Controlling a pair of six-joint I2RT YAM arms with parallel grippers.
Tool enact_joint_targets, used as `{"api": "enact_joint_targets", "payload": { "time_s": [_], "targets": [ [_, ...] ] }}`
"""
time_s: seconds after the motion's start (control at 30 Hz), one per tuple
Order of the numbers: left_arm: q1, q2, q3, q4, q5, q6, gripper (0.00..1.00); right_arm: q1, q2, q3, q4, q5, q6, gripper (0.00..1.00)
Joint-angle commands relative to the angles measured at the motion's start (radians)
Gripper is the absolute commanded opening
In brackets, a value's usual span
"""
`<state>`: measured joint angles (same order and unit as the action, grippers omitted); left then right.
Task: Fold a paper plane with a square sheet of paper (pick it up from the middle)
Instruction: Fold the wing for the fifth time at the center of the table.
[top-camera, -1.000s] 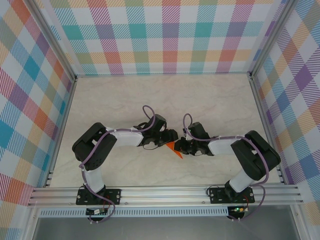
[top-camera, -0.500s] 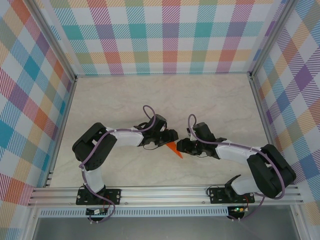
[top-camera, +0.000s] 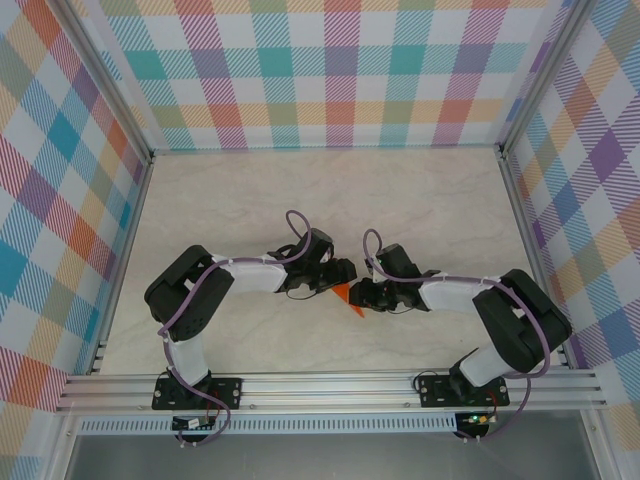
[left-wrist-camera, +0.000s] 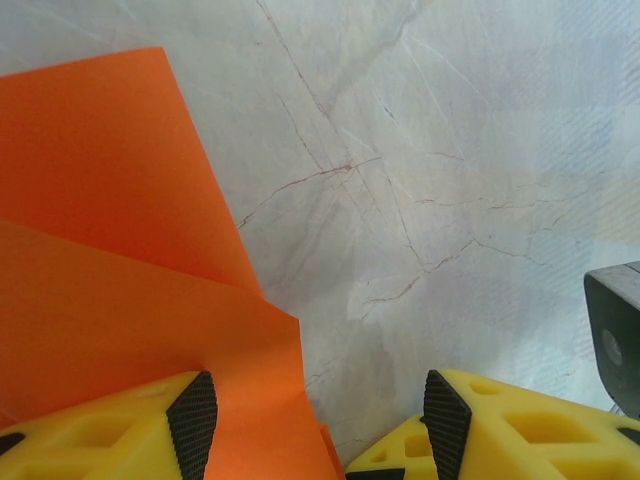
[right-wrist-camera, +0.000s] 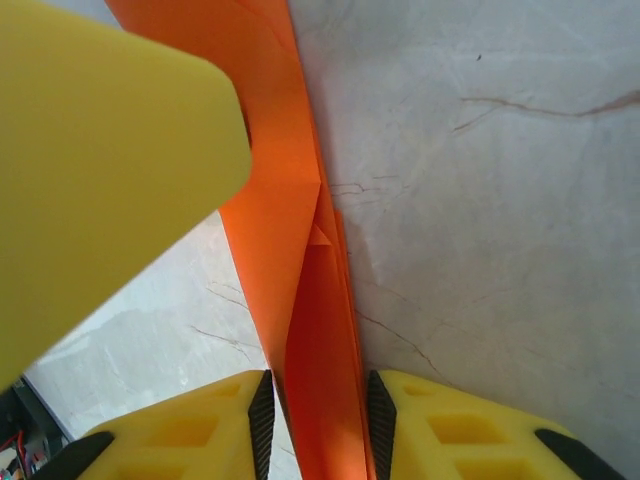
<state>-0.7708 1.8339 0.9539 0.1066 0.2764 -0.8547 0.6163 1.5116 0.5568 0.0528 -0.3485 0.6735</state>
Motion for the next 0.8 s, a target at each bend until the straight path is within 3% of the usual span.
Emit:
{"api": "enact_joint_targets", "payload": {
  "time_s": [0.0, 0.27, 0.63, 0.77],
  "targets": [
    [-0.002, 0.031, 0.005, -0.057, -0.036, 0.018, 0.6, 0.007, 0.029, 0.015, -0.045, 0.038, -0.011, 0.28],
    [-0.002, 0.04, 0.02, -0.074, -0.027, 0.04, 0.6, 0.009, 0.036, -0.049, 0.024, -0.01, 0.042, 0.18],
    [-0.002, 0.078, 0.057, -0.082, 0.014, 0.087, 0.61, 0.02, -0.018, -0.131, 0.165, -0.071, 0.2, 0.12],
    [-0.002, 0.091, 0.07, -0.089, 0.029, 0.101, 0.61, 0.021, -0.088, -0.112, 0.057, -0.007, 0.166, 0.16]
  ]
}}
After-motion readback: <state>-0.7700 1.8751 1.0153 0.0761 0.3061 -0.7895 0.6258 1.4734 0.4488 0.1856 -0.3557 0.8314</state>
